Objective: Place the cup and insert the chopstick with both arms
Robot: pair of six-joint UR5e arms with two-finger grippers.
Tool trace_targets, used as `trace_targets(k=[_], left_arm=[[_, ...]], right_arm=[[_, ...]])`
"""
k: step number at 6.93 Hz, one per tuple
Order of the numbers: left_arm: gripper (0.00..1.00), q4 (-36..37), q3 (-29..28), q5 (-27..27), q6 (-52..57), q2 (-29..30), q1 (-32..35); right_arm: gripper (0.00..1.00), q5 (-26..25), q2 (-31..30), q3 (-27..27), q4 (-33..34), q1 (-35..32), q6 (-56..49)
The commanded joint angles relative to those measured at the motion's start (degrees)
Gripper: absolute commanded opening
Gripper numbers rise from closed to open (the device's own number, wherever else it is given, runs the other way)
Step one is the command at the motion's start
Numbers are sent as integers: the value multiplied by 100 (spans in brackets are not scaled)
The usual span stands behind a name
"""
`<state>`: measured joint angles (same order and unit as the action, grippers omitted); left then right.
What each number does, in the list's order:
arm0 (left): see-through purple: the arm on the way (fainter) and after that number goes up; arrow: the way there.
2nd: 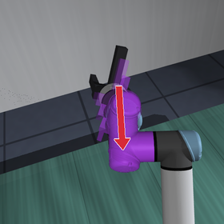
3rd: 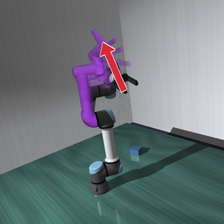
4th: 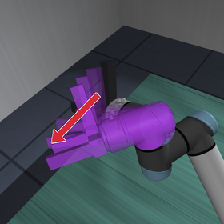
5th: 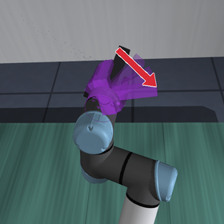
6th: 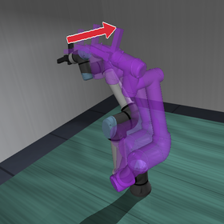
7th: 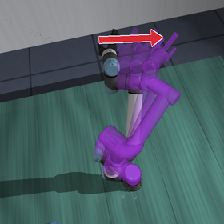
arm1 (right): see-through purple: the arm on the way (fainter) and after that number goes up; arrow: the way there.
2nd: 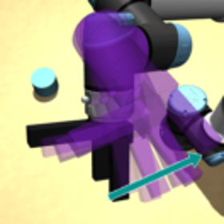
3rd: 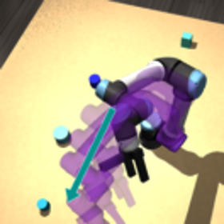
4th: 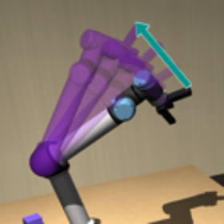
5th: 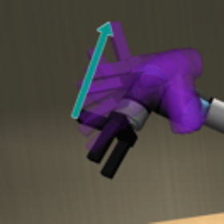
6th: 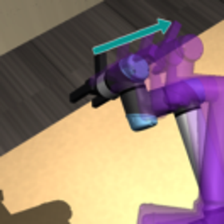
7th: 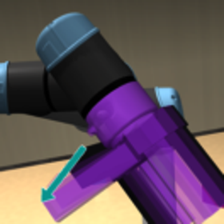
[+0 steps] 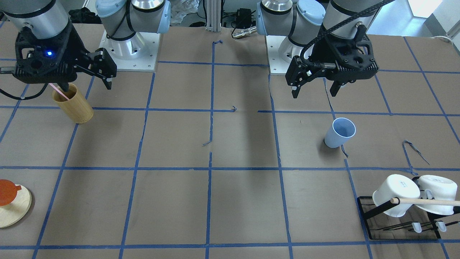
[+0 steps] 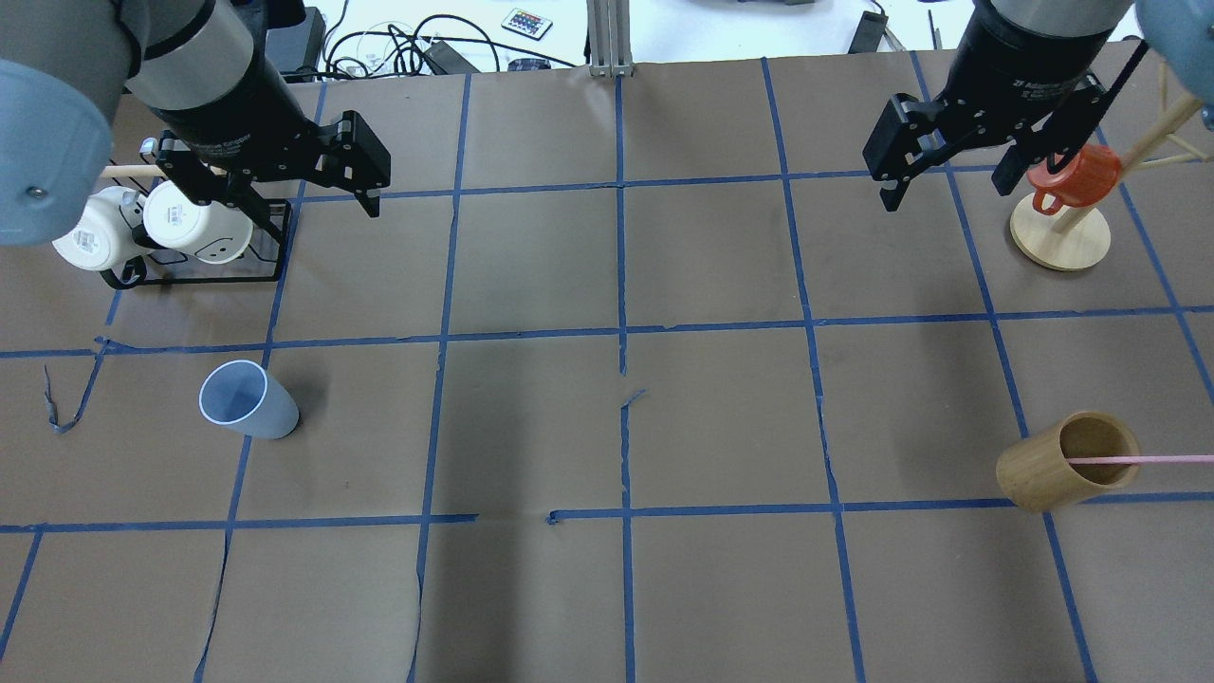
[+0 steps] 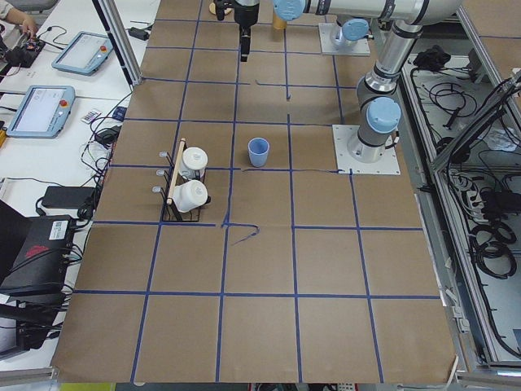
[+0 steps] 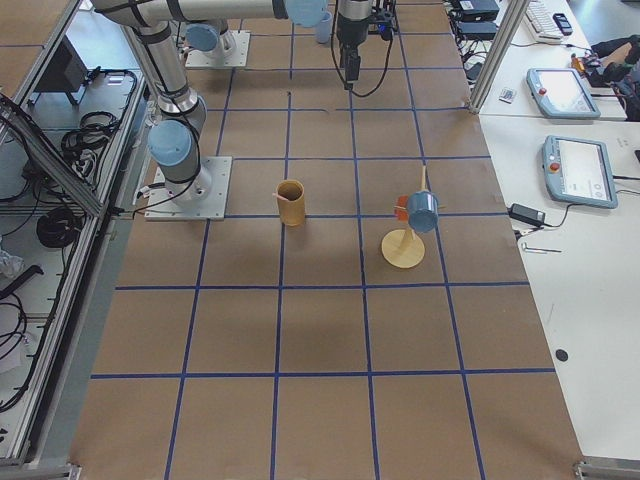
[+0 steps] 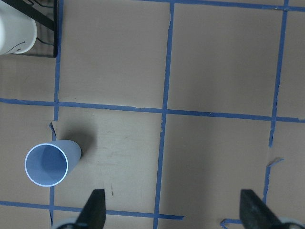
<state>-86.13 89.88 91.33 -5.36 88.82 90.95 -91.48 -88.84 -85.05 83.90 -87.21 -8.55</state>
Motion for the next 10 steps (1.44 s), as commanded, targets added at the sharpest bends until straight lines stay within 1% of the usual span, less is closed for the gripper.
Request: trace_targets(k=[1,2,4,10], left_arm=[[100,0,-6,-1,0,13,2],[100,-9,3,-1,9,4,2],[100,-131,-58,25,743,-13,-7],[100,-132,-33,-10,800,-13,-16]], right_arm=[[100,-2,-37,14,-6,2,2],[100,-2,-45,-3,21,2,2],[100,-2,-63,6,21,2,2],[100,-19,-107,-12,-40,2,11]])
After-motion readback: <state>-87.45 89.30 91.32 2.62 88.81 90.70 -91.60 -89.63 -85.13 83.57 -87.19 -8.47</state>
